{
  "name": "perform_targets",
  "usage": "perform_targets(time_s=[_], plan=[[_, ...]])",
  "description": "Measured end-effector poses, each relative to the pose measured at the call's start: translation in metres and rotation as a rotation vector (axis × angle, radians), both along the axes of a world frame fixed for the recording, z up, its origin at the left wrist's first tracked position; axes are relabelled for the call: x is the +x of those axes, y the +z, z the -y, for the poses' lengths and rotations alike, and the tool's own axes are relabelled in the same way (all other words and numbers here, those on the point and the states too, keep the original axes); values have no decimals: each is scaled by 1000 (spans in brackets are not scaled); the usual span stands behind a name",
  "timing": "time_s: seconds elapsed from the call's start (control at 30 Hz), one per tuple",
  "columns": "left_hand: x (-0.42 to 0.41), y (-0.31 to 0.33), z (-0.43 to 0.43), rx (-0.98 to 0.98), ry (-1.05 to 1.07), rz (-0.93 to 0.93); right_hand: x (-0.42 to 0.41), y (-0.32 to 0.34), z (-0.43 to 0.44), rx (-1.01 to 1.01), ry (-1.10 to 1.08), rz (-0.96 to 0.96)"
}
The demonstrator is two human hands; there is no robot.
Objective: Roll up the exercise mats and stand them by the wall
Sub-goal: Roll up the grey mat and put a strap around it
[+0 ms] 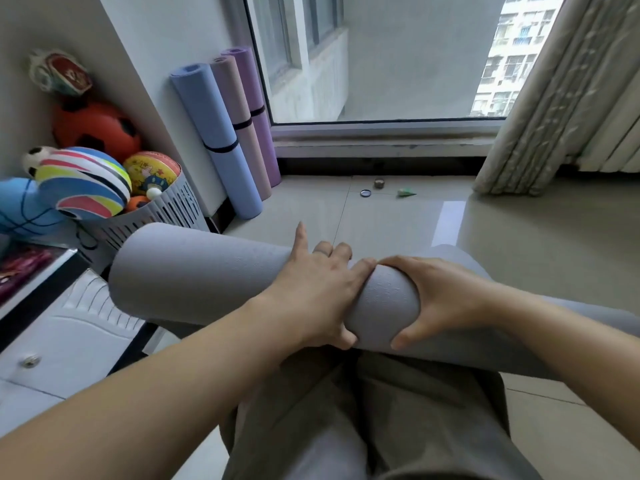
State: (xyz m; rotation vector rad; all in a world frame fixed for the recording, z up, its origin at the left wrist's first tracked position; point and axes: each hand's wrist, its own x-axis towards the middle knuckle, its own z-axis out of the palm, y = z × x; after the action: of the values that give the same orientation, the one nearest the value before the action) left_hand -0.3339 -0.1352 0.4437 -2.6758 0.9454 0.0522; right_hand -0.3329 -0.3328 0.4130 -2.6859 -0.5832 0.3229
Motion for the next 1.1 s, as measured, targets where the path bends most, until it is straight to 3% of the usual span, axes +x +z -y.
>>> perform_targets(time_s=[0.13, 0.3, 0.5, 0.6, 0.67, 0.8, 0.9, 0.97, 1.1], plan=[[-22, 0, 8, 9, 10, 37, -9, 11, 7, -58, 87, -8], [-41, -23, -3, -70, 103, -48, -11, 12, -7, -237, 201, 28], [-25, -18, -26, -311, 123, -250, 10, 26, -20, -276, 193, -248], [-15, -18, -31, -336, 123, -344, 11, 25, -25, -273, 164, -323], [-4, -19, -31, -309, 135, -393, 5, 23, -23, -273, 156, -238], [24, -18, -33, -265, 198, -570, -20, 13, -24, -356, 171, 117], [39, -17, -33, -281, 229, -674, -22, -1, -27, -407, 165, 160], [36, -19, -30, -260, 243, -593, -11, -1, -25, -373, 139, 141], [9, -31, -24, -90, 131, -153, 10, 6, -22, -315, 127, 75]])
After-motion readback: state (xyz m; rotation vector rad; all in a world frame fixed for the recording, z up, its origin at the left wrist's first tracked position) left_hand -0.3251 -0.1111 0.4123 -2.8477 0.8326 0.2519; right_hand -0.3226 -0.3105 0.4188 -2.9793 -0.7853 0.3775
